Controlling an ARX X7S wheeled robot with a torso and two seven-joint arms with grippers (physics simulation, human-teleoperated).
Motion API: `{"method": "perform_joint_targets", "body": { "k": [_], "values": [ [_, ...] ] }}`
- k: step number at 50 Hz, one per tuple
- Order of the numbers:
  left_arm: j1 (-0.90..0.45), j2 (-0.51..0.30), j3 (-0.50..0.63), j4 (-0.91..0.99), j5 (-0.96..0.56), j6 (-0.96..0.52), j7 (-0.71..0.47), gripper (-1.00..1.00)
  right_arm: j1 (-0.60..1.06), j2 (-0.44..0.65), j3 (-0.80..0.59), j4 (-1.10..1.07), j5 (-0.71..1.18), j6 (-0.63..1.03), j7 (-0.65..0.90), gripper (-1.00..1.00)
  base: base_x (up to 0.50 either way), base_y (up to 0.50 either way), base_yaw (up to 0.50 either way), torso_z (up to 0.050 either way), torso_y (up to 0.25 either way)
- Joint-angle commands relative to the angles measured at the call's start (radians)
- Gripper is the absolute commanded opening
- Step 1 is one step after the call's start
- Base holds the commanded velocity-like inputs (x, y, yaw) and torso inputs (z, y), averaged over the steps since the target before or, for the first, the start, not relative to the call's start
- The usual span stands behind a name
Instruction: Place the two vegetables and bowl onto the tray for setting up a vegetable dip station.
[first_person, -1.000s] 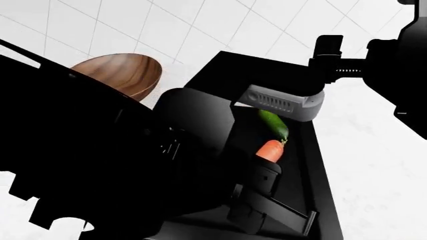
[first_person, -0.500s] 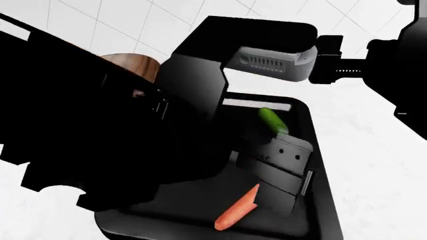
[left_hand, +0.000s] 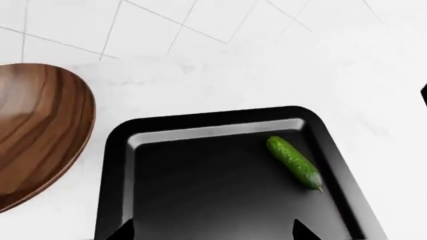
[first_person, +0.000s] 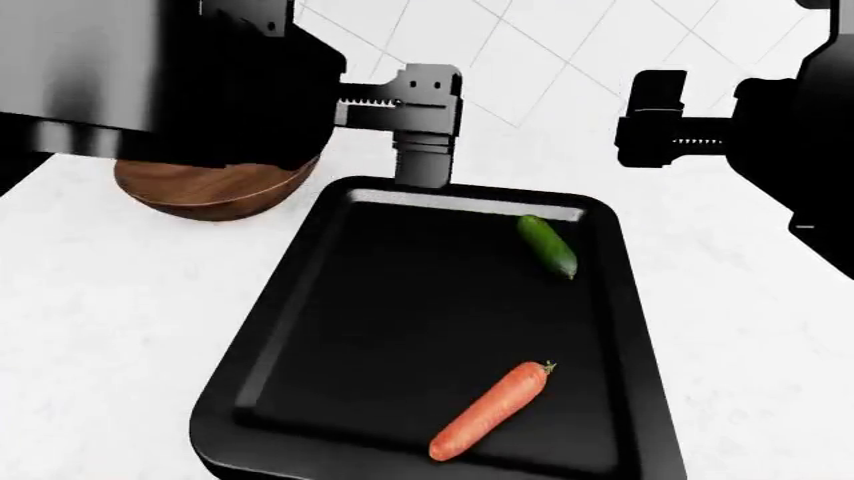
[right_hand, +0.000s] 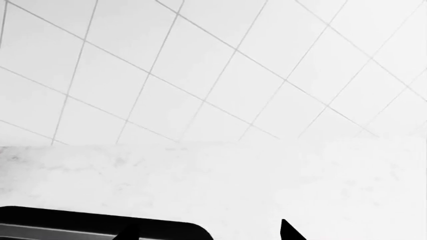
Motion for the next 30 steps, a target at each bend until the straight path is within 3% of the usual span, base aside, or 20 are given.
{"method": "perform_joint_targets", "body": {
  "k": [1,30],
  "values": [
    [-0.002,-0.023,0.02,-0.159,0.114,-0.06,0.061,1.0,0.002,0.001,-0.002,0.0,0.001,0.001,0.0,1.0,0.0,0.0,0.0,0.0,0.0],
    [0.027,0.047,0.09,-0.6,0.271,-0.111,0.236,1.0,0.002,0.002,-0.005,-0.001,0.002,-0.004,-0.002,1.0,0.0,0.0,0.0,0.0,0.0]
  ]
}}
